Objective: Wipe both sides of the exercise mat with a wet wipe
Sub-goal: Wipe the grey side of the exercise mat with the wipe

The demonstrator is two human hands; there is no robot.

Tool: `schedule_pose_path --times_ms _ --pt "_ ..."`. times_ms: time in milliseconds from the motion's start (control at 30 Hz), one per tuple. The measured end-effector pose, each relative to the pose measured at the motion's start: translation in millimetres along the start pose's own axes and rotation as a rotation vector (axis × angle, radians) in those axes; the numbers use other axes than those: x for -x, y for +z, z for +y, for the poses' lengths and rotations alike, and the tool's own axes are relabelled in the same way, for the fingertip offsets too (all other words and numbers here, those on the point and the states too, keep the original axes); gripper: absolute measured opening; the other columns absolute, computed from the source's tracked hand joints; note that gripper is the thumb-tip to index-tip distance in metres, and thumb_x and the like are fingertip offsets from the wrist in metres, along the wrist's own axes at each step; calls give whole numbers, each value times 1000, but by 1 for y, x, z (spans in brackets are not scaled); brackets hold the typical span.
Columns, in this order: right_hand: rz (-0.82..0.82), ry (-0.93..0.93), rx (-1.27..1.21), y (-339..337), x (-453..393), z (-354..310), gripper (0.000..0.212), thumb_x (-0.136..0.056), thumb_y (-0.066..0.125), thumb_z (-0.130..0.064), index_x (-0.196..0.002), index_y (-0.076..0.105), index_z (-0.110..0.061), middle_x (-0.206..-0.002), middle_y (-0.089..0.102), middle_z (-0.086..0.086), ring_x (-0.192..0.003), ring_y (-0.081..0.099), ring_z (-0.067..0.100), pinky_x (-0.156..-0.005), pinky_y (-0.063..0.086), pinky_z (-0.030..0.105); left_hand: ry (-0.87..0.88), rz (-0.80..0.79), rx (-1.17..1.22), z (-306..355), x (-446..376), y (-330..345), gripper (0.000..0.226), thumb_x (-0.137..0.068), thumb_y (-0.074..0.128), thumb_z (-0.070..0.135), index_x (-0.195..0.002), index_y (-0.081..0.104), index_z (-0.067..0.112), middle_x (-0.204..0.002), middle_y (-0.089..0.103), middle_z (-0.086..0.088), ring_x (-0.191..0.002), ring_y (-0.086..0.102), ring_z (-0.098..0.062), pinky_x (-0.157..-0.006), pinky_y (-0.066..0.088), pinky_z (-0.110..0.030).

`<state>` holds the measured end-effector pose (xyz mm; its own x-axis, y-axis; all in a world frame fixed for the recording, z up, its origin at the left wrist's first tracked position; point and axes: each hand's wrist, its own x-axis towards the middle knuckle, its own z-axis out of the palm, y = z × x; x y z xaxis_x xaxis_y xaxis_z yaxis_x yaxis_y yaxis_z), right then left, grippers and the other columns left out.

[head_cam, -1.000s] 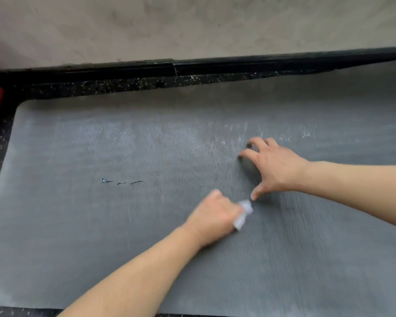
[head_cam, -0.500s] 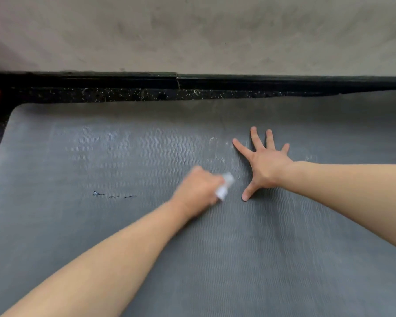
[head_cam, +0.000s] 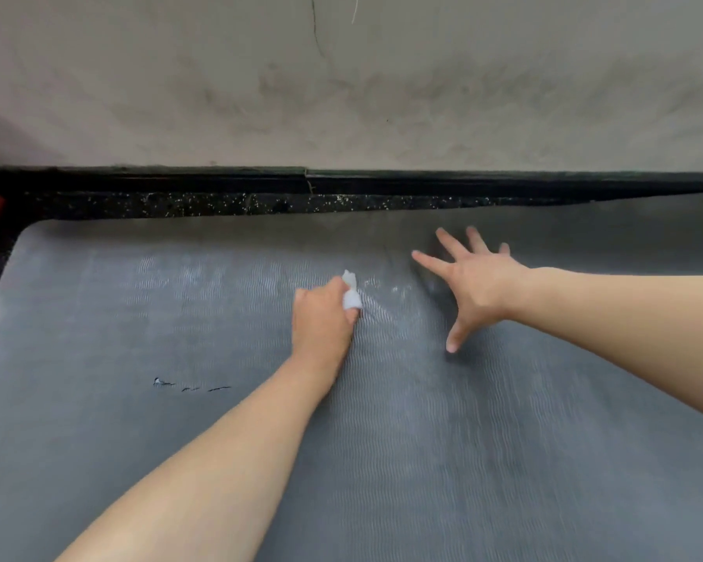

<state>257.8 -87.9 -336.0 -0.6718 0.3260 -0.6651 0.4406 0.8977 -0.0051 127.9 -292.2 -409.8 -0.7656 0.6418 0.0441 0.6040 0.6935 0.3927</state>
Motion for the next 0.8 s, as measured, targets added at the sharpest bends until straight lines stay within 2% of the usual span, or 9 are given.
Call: schedule_pose_path --times_ms 67,133,200,300,400,467,600,667,800 --pt "-27 40 -33 8 -8 1 171 -39 94 -75 -158 -26 -51 -168 -38 2 -156 -20 49 -116 17 81 274 -172 49 34 30 15 19 -85 58 28 -100 64 16 -72 66 -8 -68 60 -33 -69 36 -38" --pt "-42 64 -18 19 -17 2 175 -37 95 -74 -155 -33 -49 -164 -44 4 -154 -25 51 -115 15 83 794 -402 -19 53 60 22 21 -92 54 31 -105 61 16 -70 65 -4 -66 59 -29 -69 34 -38" --pt "-45 52 -17 21 -20 5 175 -38 95 -74 -155 -33 -49 -164 -44 5 -154 -25 52 -115 15 83 960 -373 -71 43 36 22 16 -93 52 33 -93 59 18 -68 65 -3 -63 59 -28 -67 36 -37" --pt "-42 42 -41 23 -22 7 175 -38 96 -71 -155 -32 -49 -163 -45 4 -154 -26 51 -116 13 83 452 -85 -135 4 -30 15 11 -85 60 30 -88 61 19 -70 67 -5 -67 62 -32 -69 37 -37" --pt "-44 51 -31 23 -24 6 175 -40 96 -71 -154 -34 -49 -163 -45 4 -153 -28 50 -116 13 82 -67 66 62 -8 -50 3 11 -88 62 24 -93 68 17 -69 66 -5 -67 58 -35 -63 46 -37" --pt "-47 48 -35 23 -23 7 174 -41 96 -71 -153 -35 -49 -162 -46 4 -153 -28 50 -116 13 82 39 1 129 16 -34 12 11 -87 64 25 -93 69 17 -69 66 -7 -64 58 -34 -58 43 -33" --pt "-41 47 -39 24 -24 9 174 -40 96 -71 -154 -34 -50 -162 -47 4 -153 -30 50 -116 12 83 840 -371 -53 39 -13 21 17 -91 51 35 -90 61 21 -71 66 -3 -66 61 -28 -72 41 -37" --pt "-40 49 -49 25 -25 10 174 -40 97 -69 -154 -33 -50 -162 -47 3 -153 -30 50 -116 12 83 732 -204 -124 25 -50 18 13 -89 58 29 -92 63 18 -69 66 -5 -64 62 -30 -69 40 -38" --pt "-51 47 -57 25 -27 11 172 -42 97 -69 -153 -34 -51 -162 -48 2 -152 -31 49 -117 9 83 23 70 0 5 -92 5 13 -86 65 19 -96 69 11 -77 71 -11 -69 64 -36 -70 49 -39"
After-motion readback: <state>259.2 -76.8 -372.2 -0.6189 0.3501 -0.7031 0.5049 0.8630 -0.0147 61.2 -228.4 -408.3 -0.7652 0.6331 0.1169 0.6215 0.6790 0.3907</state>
